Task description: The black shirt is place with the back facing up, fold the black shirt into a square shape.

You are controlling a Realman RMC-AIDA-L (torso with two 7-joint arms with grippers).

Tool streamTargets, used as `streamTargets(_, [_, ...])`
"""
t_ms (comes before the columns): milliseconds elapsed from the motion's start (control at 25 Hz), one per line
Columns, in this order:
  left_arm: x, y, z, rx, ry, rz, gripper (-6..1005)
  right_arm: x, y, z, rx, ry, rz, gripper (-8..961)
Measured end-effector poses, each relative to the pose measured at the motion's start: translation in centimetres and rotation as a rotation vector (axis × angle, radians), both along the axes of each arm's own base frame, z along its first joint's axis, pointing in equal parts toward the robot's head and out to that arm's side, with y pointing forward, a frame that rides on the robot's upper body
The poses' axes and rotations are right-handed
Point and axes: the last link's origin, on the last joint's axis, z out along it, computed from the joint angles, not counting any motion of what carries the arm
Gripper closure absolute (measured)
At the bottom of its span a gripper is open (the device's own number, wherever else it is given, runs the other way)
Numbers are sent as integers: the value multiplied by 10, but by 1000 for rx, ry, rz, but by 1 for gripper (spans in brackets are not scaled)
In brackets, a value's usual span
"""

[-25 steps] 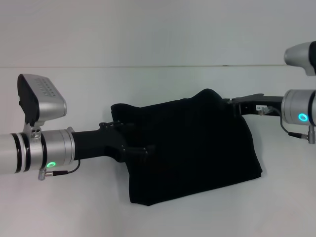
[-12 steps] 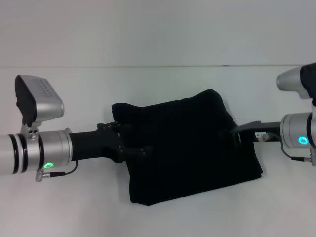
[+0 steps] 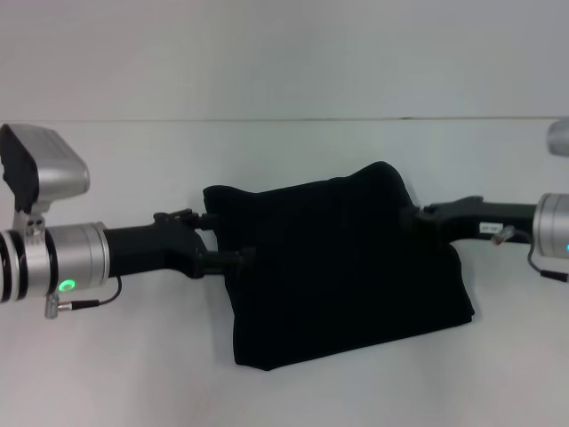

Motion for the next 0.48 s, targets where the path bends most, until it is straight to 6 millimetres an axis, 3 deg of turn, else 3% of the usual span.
streamTargets(240, [4, 17, 9, 13, -68, 175, 52, -9, 1, 22, 8, 62, 46, 893])
streamTargets(320, [5, 32, 14, 18, -160, 396, 52, -13, -1, 27, -9, 75, 71, 858])
streamTargets(480, [3, 42, 18, 34, -228, 557, 52, -16, -1, 37, -12, 101, 91, 787])
